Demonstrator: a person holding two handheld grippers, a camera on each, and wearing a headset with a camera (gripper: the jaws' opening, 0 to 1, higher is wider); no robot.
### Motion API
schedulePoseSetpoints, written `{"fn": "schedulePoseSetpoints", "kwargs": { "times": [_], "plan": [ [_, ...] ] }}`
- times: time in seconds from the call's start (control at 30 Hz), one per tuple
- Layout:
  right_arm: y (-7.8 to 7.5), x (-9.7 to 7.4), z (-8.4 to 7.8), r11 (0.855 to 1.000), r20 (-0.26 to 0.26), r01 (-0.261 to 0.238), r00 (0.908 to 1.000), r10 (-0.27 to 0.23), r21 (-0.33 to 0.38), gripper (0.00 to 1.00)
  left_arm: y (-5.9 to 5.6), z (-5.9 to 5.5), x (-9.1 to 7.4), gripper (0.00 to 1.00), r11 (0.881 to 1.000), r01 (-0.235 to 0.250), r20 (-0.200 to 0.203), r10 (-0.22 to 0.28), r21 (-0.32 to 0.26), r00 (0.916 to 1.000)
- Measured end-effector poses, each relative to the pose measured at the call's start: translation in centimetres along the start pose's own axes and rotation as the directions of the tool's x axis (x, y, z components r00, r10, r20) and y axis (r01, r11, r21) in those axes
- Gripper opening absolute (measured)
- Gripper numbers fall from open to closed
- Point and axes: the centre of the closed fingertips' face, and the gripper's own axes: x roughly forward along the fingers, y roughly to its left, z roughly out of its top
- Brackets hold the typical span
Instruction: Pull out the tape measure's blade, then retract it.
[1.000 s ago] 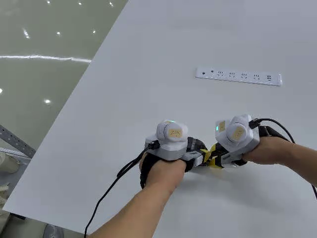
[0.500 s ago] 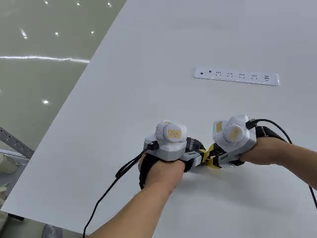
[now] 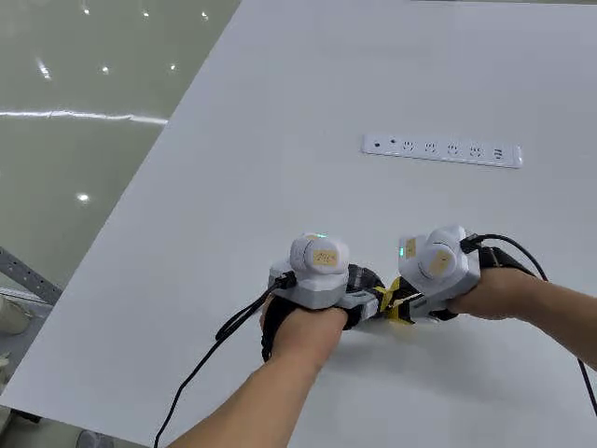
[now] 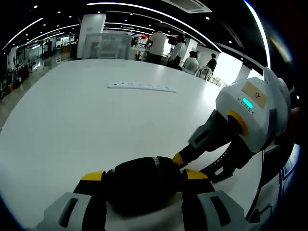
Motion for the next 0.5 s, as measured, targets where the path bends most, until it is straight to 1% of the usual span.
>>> {"fn": "schedulePoseSetpoints", "kwargs": {
  "times": [0.13,0.2,0.27,0.33,0.37,0.5],
  "plan": [
    [0.05,-0.03,-0.01,1.0,0.002,0.002,1.0,-0.002,0.003,0.15,-0.08,-0.03,-0.13,0.6,1.0,0.007,0.002,-0.007,0.01,1.0],
    [0.07,-0.04,-0.01,1.0,0.006,0.005,1.0,-0.005,0.01,0.15,-0.08,0.14,-0.11,0.6,1.0,0.007,0.009,-0.007,0.021,0.9999],
    [0.14,-0.09,-0.07,1.0,0.006,0.011,0.9999,-0.011,0.015,0.17,-0.2,0.28,-0.15,0.62,1.0,0.009,0.011,-0.009,0.022,0.9999],
    [0.16,-0.16,-0.16,1.0,0.005,0.015,0.9999,-0.015,0.022,0.18,-0.42,0.24,-0.12,0.65,1.0,0.022,0.007,-0.022,0.02,0.9997],
    [0.18,-0.22,-0.22,0.999,0.006,0.018,0.9998,-0.018,0.032,0.19,-0.4,0.17,-0.17,0.65,0.999,0.021,0.0,-0.021,0.033,0.9998],
    [0.0,-0.53,-0.47,0.997,0.014,0.036,0.9992,-0.037,0.07,0.21,-0.41,0.22,-0.45,0.66,0.999,0.025,-0.003,-0.025,0.038,0.9997]
  ]
}}
